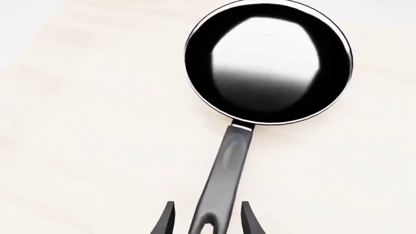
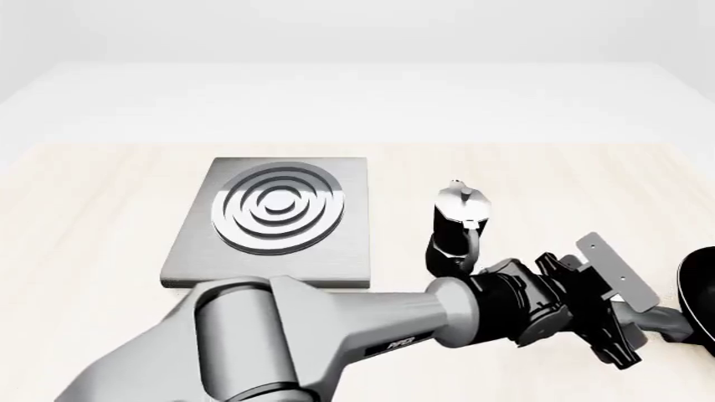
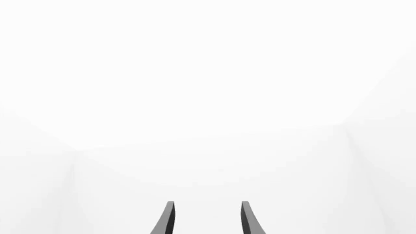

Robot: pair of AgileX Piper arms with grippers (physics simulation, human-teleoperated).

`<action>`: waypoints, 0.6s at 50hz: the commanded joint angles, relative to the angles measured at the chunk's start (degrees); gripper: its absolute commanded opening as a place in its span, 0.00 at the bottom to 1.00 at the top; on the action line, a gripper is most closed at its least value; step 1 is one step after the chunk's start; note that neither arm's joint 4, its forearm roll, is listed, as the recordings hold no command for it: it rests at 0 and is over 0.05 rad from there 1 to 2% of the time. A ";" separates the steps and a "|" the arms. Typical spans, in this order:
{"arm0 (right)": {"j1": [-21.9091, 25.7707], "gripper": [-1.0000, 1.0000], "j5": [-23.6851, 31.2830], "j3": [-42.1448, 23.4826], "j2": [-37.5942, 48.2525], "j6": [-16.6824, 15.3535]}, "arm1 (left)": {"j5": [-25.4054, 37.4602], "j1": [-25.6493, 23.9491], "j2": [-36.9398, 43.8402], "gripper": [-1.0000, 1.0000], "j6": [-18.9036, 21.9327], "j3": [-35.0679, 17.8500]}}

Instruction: Put the frying pan on the stove.

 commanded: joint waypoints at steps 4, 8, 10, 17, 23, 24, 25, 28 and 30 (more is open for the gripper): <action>0.11 1.00 -0.01 -0.20 0.00 -0.21 | 1.17 0.09 1.70 1.00 0.02 -2.15; 0.10 1.00 -0.02 -0.27 0.00 -0.15 | 1.36 -0.14 2.45 1.00 -0.09 -2.57; 0.08 1.00 -0.03 -0.28 0.00 -0.14 | 1.49 -0.15 2.71 1.00 -0.12 -2.83; 0.33 1.00 0.02 -0.27 0.00 -0.27 | 2.19 0.17 3.60 1.00 0.03 -3.96; 0.16 1.00 -0.01 -0.24 0.00 -0.17 | 2.34 0.21 3.89 1.00 0.07 -3.98; 0.19 1.00 0.00 -0.26 0.00 -0.20 | 2.43 0.24 3.98 1.00 0.10 -4.10; 0.30 1.00 0.01 -0.26 0.00 -0.34 | 2.64 0.33 4.15 1.00 0.15 -4.41; 0.48 1.00 0.05 -0.21 0.00 -0.46 | 3.00 0.39 4.33 1.00 0.21 -4.87; 0.48 1.00 0.05 -0.20 0.00 -0.45 | 3.19 0.40 4.31 1.00 0.25 -5.01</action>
